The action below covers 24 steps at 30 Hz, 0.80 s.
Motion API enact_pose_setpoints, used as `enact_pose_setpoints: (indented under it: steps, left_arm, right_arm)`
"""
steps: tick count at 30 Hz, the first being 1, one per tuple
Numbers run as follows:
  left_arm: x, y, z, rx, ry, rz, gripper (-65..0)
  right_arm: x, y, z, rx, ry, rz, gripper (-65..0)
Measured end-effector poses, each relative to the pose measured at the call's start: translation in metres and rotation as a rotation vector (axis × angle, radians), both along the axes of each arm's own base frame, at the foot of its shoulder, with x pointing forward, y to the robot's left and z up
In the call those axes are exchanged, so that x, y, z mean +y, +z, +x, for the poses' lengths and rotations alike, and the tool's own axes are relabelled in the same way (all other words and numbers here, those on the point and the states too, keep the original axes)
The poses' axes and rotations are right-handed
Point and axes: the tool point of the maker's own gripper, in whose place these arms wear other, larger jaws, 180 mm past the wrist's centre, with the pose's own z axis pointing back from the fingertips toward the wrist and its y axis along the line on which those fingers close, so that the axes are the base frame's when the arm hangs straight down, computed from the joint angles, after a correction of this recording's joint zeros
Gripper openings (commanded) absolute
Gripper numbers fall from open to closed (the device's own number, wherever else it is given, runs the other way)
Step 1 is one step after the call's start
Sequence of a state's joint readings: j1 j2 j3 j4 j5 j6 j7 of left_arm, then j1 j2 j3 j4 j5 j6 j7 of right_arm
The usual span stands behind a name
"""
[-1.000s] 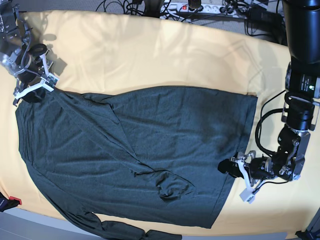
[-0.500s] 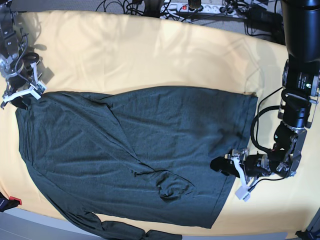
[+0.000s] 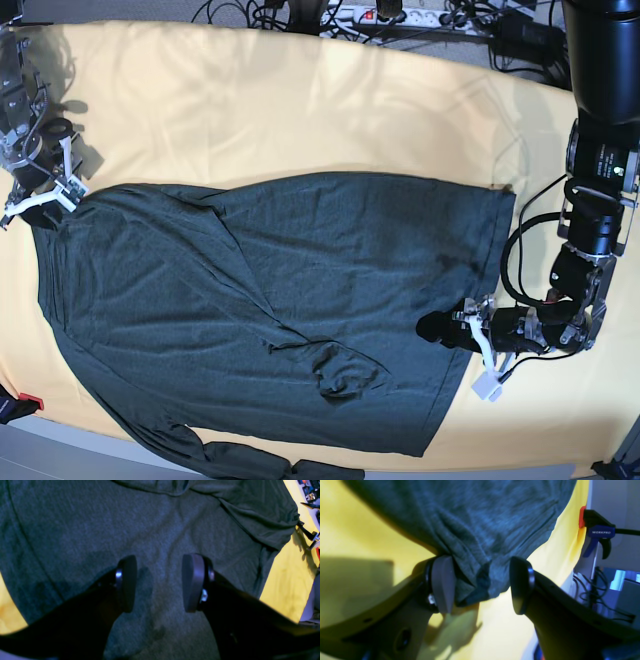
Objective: Fold the T-shirt properly
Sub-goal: 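Move left gripper to the shirt side edge and grasp it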
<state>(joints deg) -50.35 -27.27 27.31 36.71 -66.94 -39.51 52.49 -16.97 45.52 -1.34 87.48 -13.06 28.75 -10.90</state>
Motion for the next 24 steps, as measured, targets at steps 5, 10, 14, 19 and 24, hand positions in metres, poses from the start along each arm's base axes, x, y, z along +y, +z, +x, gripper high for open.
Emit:
enact_pose_setpoints:
  steps: [5,10,14,19,24]
  left_arm:
    - [0.000,0.000,0.000,0.000,0.000,-0.002,-35.5]
    - [-0.006,0.007,-0.002,0.019,-0.006,-0.056,-54.7]
    - [-0.015,0.019,-0.017,0.089,-0.071,-0.119,-56.2]
    - [-0.032,0.021,-0.056,0.150,-0.320,0.027,-56.1]
    - [-0.057,0.052,-0.072,-0.003,-0.463,0.062,-50.0]
  right_arm:
    - [-0.006,-0.011,0.010,0.020,-0.014,-0.004,-50.5]
    - [-0.015,-0.008,0.020,-0.035,-0.079,-0.055,-65.0]
    - [-0.023,-0.004,0.023,-0.059,-0.115,-0.084,-65.0]
    - [-0.023,-0.004,0.022,-0.055,-0.132,-0.068,-65.0]
    - [-0.023,-0.003,0.022,-0.056,-0.128,-0.072,-65.0]
